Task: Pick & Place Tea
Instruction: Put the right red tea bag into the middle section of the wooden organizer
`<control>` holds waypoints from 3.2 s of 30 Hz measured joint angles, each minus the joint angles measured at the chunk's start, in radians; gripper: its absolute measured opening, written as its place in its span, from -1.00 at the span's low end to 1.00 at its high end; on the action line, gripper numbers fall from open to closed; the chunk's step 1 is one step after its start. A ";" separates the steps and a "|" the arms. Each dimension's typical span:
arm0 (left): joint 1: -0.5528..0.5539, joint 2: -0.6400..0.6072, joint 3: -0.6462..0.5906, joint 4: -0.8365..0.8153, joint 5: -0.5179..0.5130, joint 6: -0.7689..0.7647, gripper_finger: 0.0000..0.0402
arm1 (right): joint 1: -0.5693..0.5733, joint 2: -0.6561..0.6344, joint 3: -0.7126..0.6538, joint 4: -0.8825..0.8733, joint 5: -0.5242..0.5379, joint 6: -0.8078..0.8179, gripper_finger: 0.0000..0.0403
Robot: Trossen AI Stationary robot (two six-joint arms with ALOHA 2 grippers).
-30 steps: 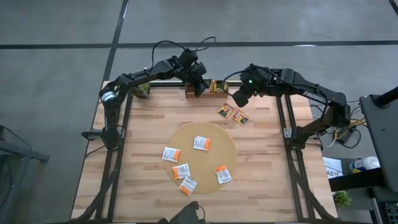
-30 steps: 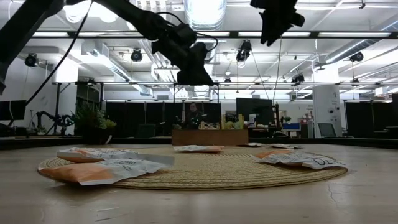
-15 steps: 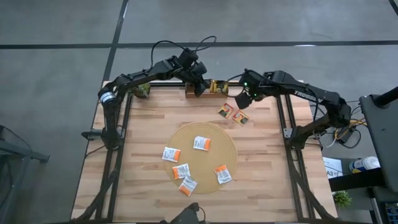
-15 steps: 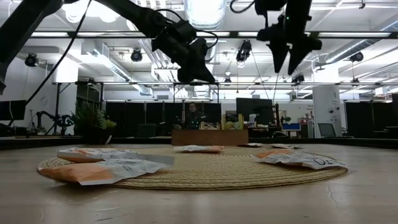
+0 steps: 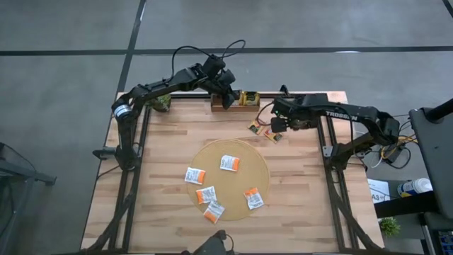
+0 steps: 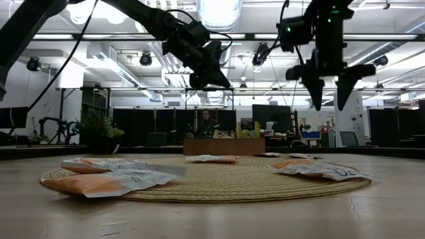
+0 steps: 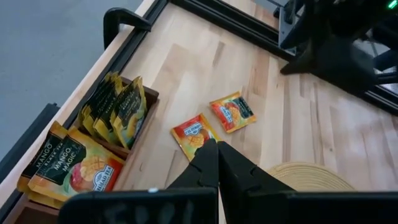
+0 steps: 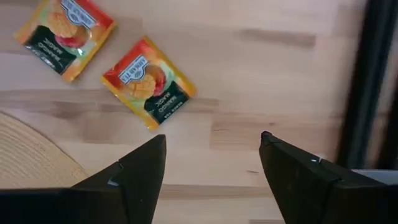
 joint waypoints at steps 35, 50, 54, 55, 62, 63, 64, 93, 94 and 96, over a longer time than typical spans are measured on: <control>0.009 0.000 0.002 0.006 0.000 -0.020 -1.00 | -0.050 0.252 -0.108 0.305 -0.111 0.014 0.26; 0.015 0.000 0.002 0.007 0.000 -0.020 -1.00 | -0.064 0.326 -0.115 0.325 -0.130 0.044 0.20; 0.017 0.000 0.002 0.007 0.000 -0.019 -1.00 | -0.065 0.341 -0.113 0.337 -0.133 0.041 0.17; 0.018 0.000 0.002 0.007 0.000 -0.019 -1.00 | -0.065 0.342 -0.113 0.339 -0.133 0.041 0.16; 0.021 0.000 0.002 0.007 0.000 -0.015 -1.00 | -0.066 0.344 -0.116 0.367 -0.126 0.019 -0.12; 0.021 0.000 0.002 0.007 0.000 -0.015 -1.00 | -0.066 0.344 -0.116 0.374 -0.126 0.019 -0.20; 0.022 0.000 0.002 0.007 0.000 -0.015 -1.00 | -0.066 0.345 -0.116 0.380 -0.125 0.020 -0.29; 0.027 -0.020 0.002 0.008 0.001 -0.016 -1.00 | -0.038 0.112 -0.083 0.389 -0.039 -0.235 -0.96; 0.028 -0.028 0.002 0.008 0.004 -0.016 -1.00 | -0.033 0.093 -0.080 0.387 -0.039 -0.278 -0.96; 0.028 -0.039 0.002 0.011 0.007 -0.016 -1.00 | -0.024 0.053 -0.070 0.391 -0.039 -0.362 -0.96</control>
